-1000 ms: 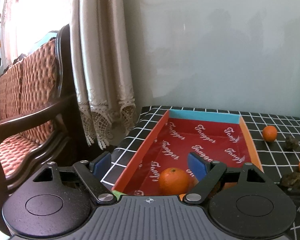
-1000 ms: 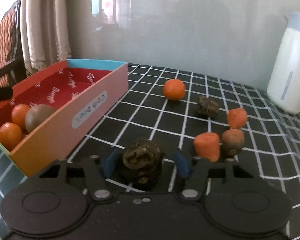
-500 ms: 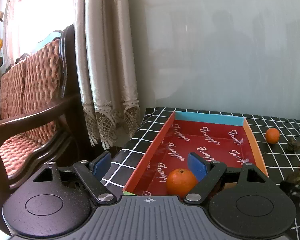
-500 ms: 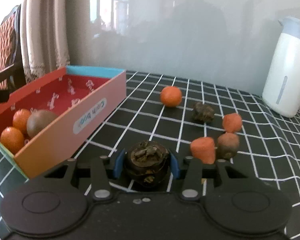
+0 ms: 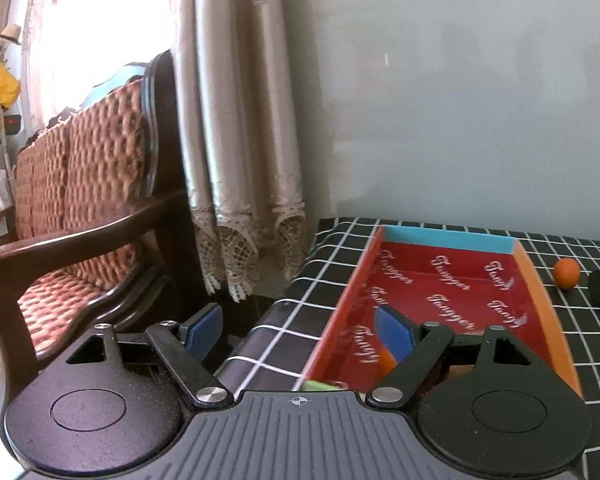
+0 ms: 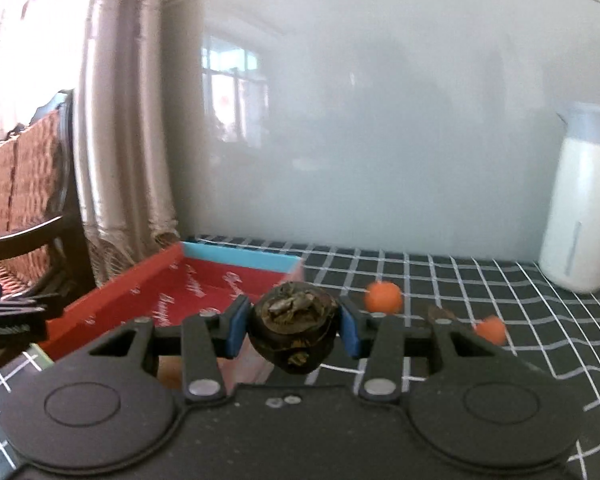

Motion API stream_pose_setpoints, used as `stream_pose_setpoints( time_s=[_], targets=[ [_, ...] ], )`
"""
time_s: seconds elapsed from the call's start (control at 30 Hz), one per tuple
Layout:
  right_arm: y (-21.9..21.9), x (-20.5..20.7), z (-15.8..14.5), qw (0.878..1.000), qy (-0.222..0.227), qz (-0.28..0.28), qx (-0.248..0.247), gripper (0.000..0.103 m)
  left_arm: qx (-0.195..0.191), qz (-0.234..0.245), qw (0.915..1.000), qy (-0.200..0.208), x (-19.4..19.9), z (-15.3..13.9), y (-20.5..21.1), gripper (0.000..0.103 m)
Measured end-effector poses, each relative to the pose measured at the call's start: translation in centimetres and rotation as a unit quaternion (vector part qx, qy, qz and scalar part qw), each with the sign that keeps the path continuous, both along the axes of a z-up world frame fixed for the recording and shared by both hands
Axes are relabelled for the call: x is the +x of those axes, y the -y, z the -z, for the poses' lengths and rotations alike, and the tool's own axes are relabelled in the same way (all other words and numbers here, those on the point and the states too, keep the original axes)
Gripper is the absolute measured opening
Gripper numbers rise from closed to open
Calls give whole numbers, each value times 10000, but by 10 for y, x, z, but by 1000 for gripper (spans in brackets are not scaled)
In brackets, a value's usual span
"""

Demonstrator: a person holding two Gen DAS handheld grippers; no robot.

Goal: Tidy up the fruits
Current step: 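Carry the dried fruit with the right tool into the red box and release, then move the left tool over the loose fruit and close on the small tan ball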

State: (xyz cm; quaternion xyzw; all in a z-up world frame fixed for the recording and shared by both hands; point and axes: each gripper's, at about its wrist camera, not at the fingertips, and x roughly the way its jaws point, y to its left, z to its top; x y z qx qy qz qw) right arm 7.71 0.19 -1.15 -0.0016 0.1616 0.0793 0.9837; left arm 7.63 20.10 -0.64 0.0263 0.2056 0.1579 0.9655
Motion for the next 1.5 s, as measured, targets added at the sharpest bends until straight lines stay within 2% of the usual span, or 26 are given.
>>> stream_pose_setpoints(
  time_s=[0.3,0.67,0.7,0.73,0.77,0.8,0.9,1.17,1.37,1.5],
  targets=[
    [-50,13,5,9990,-2,-438,-32,44,26,-165,9999,-40,-4,3,-25,83],
    [-65,34,14,9993,-97,-352,19,46,94,-218,9997,-88,-10,5,-46,83],
    [-66,35,15,9994,-92,-329,-43,57,84,-226,9997,-90,-10,6,-47,83],
    [-68,33,15,9995,-52,-258,-144,75,80,-233,9996,-98,-9,6,-48,83],
    [-67,28,15,9997,95,-159,-172,82,76,-234,9996,-99,-9,6,-48,83],
    [-66,23,13,9996,218,-108,-155,83,68,-224,9997,-99,-9,6,-48,83],
    [-60,18,9,9996,234,-169,-54,75,60,-197,9997,-89,-8,6,-44,83],
    [-41,15,3,9996,274,9,-17,75,23,-119,9999,-73,-6,4,-28,83],
    [2,5,-10,9969,556,535,136,76,-19,45,10000,-5,-3,-1,-6,83],
    [47,-2,-19,9921,626,949,539,76,19,227,9997,6,-2,-4,18,86]
  ],
)
